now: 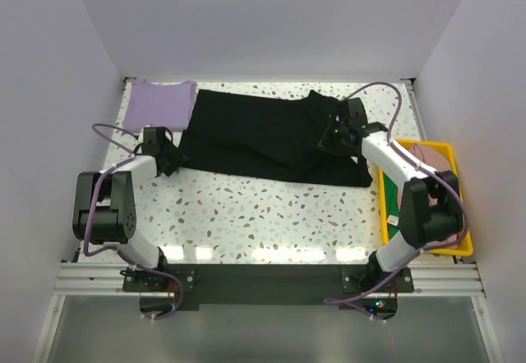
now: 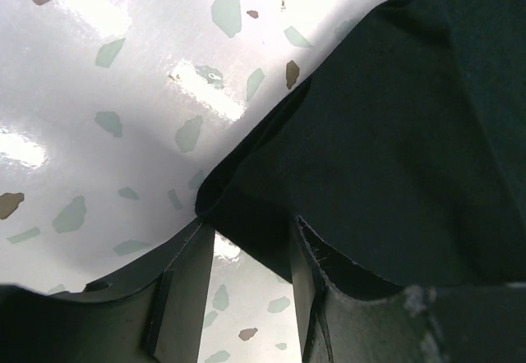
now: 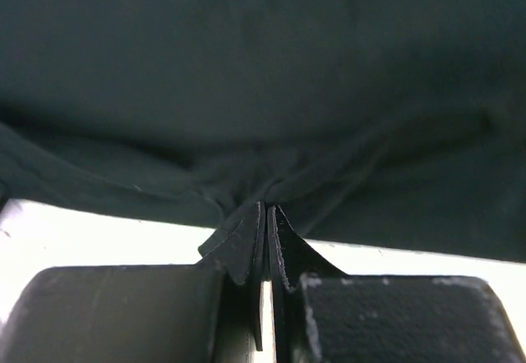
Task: Fold and stack the t-shirts
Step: Fold the tshirt
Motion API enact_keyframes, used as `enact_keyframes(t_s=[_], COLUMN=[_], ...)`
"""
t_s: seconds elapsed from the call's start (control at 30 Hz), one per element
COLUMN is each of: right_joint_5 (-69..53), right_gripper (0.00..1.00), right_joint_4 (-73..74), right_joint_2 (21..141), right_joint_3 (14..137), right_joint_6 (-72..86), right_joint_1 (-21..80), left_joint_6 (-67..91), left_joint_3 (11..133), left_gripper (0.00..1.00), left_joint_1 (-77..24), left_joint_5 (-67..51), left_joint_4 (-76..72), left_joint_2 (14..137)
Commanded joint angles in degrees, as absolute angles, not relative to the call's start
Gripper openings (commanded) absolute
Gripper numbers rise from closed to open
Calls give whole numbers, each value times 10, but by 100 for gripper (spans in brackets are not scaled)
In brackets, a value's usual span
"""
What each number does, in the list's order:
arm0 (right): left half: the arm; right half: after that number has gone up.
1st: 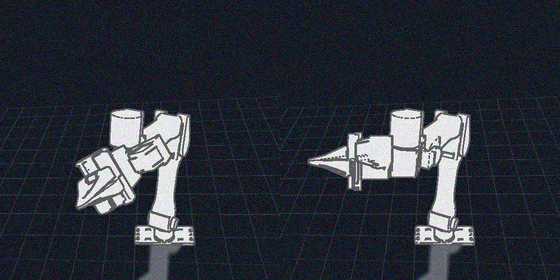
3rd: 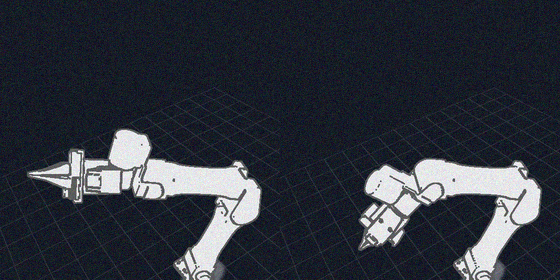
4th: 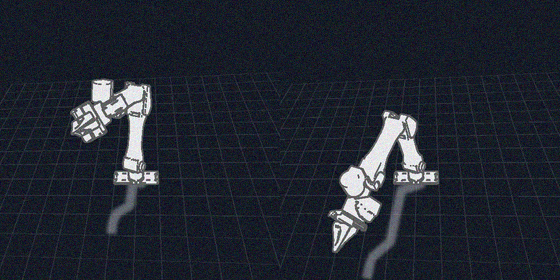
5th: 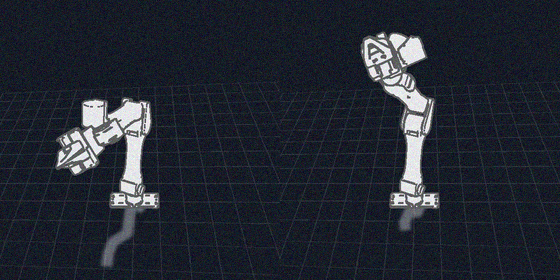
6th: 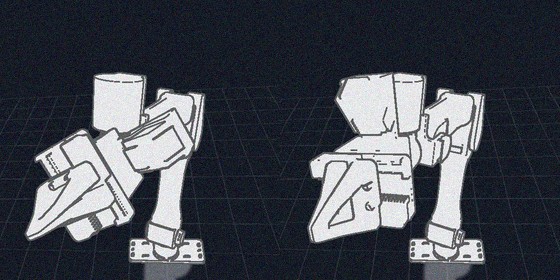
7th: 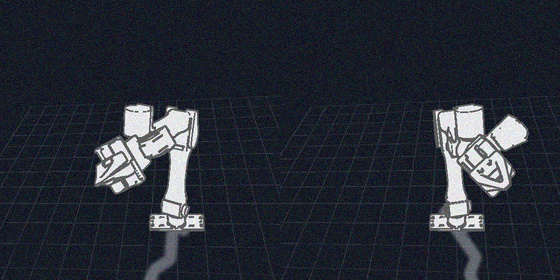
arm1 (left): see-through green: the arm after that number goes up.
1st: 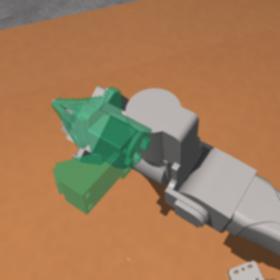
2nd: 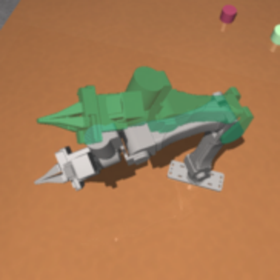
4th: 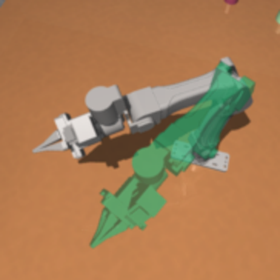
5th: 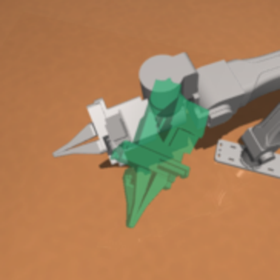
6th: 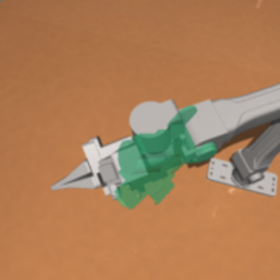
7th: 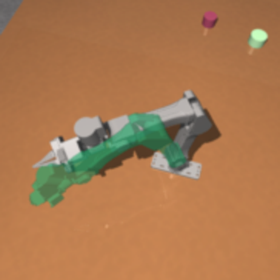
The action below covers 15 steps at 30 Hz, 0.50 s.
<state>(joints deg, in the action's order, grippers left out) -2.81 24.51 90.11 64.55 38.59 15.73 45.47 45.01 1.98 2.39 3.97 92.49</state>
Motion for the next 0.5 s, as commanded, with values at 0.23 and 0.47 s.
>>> enact_keyframes(t_s=[0.23,0.47], right_joint_5=[-104,-114], right_gripper=[0,0], right_joint_4=[239,193], right_joint_2=[1075,1096], right_joint_3=[828,836], right_joint_6=[391,419], right_joint_1=[103,73], left_joint_6=[451,450], left_joint_3=[468,464], left_gripper=[46,46], left_joint_1=[11,11], left_joint_5=[28,32], left_joint_4=[41,43], left_joint_2=[940,936])
